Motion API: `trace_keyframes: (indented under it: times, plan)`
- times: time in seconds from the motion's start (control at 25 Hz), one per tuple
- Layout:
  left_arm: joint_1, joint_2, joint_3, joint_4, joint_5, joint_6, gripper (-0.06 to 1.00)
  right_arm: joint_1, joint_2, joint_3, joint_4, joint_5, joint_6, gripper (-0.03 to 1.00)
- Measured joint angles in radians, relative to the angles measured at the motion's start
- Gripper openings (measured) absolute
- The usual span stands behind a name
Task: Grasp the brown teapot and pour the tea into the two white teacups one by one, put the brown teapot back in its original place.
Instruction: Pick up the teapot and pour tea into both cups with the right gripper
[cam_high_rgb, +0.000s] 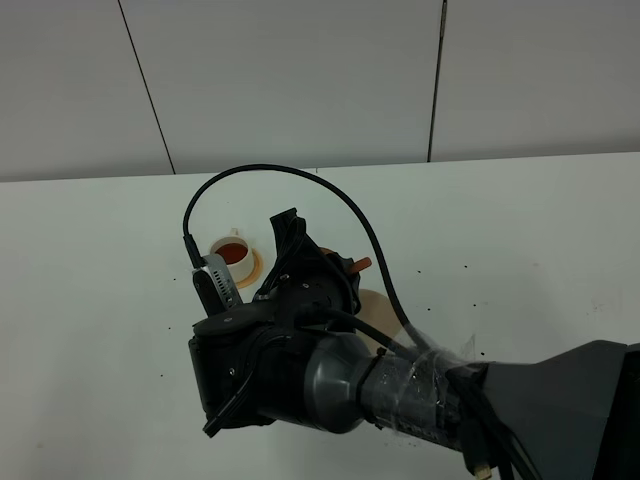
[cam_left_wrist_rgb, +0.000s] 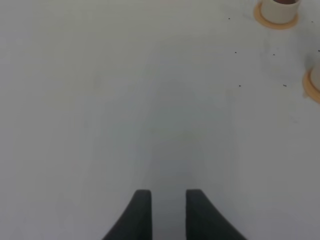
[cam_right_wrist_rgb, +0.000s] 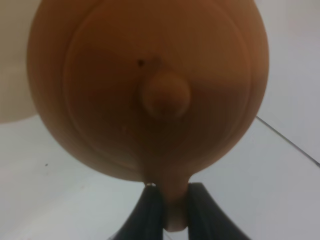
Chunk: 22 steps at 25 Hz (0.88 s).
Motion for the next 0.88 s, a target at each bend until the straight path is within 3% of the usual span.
trace_keyframes:
  times: [0.88]
  plan:
    - [0.0,0.0,0.0,0.0,0.0,0.0,0.24,0.0,0.0,0.0,0.003,0.0,0.0,0.1]
